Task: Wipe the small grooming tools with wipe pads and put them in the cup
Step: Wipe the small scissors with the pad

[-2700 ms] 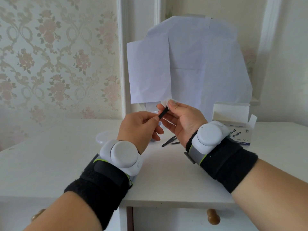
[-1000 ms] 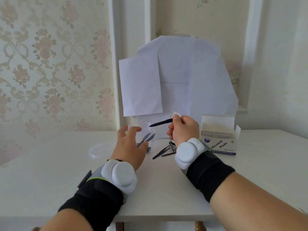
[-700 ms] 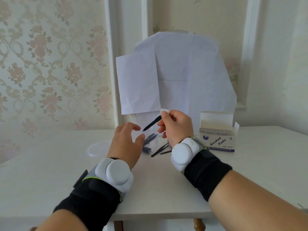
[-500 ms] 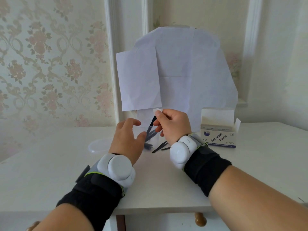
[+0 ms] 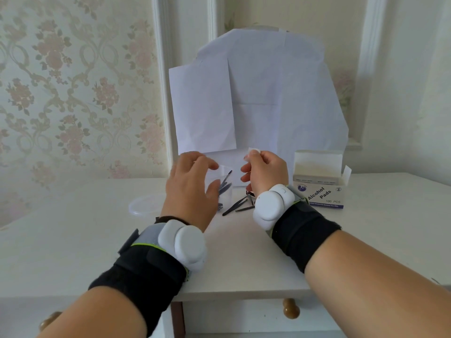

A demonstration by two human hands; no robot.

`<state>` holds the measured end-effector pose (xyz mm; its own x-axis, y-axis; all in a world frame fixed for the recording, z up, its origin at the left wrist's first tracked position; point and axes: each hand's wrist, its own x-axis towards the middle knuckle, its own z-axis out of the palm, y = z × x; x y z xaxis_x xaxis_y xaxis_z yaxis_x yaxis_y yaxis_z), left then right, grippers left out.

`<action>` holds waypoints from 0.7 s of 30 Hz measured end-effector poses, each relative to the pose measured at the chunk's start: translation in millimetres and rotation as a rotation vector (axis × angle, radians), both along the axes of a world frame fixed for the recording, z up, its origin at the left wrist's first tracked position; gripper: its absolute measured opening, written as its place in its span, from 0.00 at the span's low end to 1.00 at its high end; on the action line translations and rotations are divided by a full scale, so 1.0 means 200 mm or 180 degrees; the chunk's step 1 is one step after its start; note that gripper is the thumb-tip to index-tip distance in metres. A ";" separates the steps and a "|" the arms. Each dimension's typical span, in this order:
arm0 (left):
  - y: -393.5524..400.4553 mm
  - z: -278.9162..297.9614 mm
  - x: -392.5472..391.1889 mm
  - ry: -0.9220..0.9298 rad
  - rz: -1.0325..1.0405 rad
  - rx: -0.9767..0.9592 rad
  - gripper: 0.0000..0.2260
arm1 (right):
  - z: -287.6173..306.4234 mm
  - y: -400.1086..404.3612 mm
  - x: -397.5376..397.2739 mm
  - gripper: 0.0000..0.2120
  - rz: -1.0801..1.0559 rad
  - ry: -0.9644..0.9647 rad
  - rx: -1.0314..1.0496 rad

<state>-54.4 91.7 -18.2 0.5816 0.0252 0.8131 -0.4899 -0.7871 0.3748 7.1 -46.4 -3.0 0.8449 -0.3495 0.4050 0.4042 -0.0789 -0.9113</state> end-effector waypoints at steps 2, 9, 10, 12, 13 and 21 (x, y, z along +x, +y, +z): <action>-0.03 0.00 -0.01 -0.0273 -0.0292 0.0370 0.05 | 0.00 -0.01 -0.01 0.12 -0.0010 0.0117 0.0062; -0.07 -0.04 0.02 0.0936 -0.0016 0.1428 0.11 | 0.01 -0.01 -0.03 0.13 0.0328 0.0358 -0.0201; -0.07 -0.04 0.03 0.1004 -0.0064 0.1552 0.12 | 0.01 -0.02 -0.04 0.12 0.0387 0.0361 -0.0235; -0.08 -0.06 0.04 0.1126 -0.0213 0.1777 0.13 | 0.01 -0.02 -0.04 0.13 0.0476 0.0377 -0.0251; -0.09 -0.06 0.05 0.1194 -0.0275 0.1858 0.13 | 0.00 -0.02 -0.04 0.13 0.0487 0.0386 -0.0251; -0.12 -0.07 0.07 0.1351 -0.0425 0.2190 0.12 | -0.01 -0.04 -0.02 0.14 0.0204 0.0059 -0.0487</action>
